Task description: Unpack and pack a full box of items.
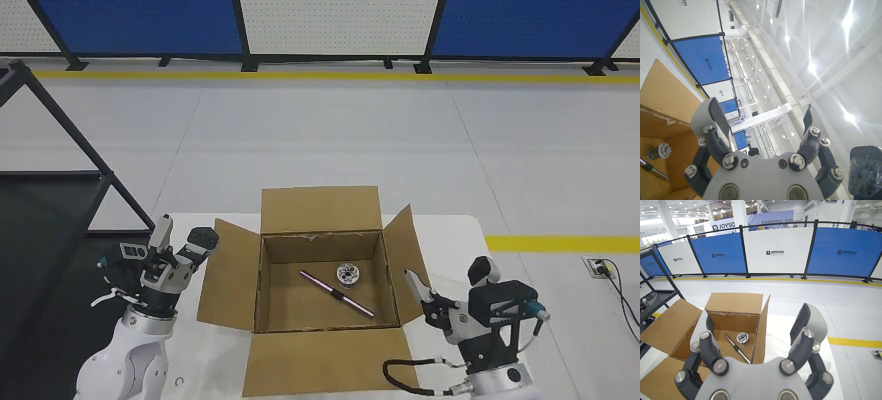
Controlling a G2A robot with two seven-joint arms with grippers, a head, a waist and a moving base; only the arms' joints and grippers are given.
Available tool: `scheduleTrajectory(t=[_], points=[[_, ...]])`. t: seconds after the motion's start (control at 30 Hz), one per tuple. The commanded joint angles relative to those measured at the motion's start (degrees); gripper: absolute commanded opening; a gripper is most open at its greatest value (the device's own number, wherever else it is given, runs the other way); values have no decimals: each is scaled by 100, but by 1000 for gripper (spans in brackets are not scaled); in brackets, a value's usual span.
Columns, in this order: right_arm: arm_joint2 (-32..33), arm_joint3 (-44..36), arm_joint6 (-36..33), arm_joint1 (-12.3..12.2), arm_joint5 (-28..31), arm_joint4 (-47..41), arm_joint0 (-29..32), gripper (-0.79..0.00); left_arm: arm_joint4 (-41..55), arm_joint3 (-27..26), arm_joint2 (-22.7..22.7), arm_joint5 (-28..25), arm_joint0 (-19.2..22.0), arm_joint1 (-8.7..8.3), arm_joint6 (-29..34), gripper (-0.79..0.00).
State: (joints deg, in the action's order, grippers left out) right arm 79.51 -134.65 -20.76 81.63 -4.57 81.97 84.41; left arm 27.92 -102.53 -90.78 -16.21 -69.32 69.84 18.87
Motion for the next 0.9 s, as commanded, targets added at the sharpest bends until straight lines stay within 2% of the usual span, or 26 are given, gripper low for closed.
scheduleTrajectory(t=[0.0, 0.1, 0.17, 0.33, 0.5, 0.6, 0.67, 0.87], points=[[0, 0, 1, 0, 0, 0, 0, 0, 0, 0, 0, 0, 0, 0, 0, 0], [-187, 0, 16, -20, 402, 101, 8, 0, 42, -63, -3, 104, -46, 1, -13, 0], [-472, 7, -263, -31, 625, 508, -157, 0, 123, -96, -28, 204, -62, 1, -17, 0], [-1561, 559, -1400, 68, 794, 920, -1300, 0, 284, -156, -84, 390, -49, -7, 117, 0], [-2401, 1873, -2538, 295, 544, 849, -2739, 0, 413, -301, -137, 398, -156, -9, 206, 0], [-2586, 2658, -2925, 431, 272, 566, -3391, 0, 444, -341, -160, 392, -196, -9, 206, 0], [-2646, 3133, -3149, 515, 44, 272, -3682, 0, 444, -341, -160, 392, -196, -9, 206, 0], [-2836, 4384, -3818, 699, -336, 120, -4387, 0, 444, -341, -160, 392, -196, -9, 206, 0]])
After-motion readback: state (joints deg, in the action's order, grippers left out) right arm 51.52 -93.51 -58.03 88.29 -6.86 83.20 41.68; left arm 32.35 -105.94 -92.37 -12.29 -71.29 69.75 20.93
